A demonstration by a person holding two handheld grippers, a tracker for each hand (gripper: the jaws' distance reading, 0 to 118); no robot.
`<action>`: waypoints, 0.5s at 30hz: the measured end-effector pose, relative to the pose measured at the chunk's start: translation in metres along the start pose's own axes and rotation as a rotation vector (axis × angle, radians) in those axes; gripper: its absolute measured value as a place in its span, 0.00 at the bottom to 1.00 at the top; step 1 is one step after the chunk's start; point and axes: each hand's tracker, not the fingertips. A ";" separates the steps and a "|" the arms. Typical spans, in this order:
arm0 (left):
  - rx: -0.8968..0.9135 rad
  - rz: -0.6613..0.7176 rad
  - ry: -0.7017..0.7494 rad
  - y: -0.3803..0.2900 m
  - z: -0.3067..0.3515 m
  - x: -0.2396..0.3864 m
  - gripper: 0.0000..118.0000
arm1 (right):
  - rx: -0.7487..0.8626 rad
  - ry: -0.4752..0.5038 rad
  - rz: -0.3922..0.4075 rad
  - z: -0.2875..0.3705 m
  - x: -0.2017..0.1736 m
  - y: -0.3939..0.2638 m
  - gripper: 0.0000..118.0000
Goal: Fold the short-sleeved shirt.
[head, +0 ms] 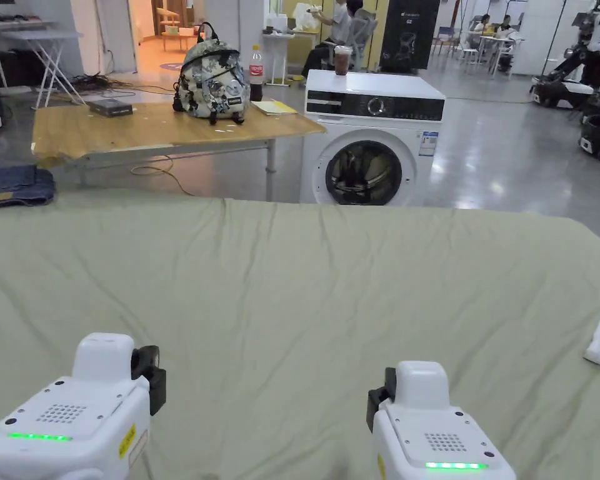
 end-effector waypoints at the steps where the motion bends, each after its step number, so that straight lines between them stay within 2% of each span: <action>1: 0.026 -0.017 0.018 0.003 0.004 0.011 0.00 | 0.017 -0.004 -0.006 0.001 0.003 0.002 0.00; 6: 0.121 -0.045 0.058 0.004 0.011 0.039 0.00 | 0.082 -0.021 -0.033 0.008 0.013 0.009 0.00; 15: 0.180 -0.059 0.068 0.004 0.010 0.044 0.00 | 0.182 -0.044 -0.017 0.018 0.011 0.015 0.00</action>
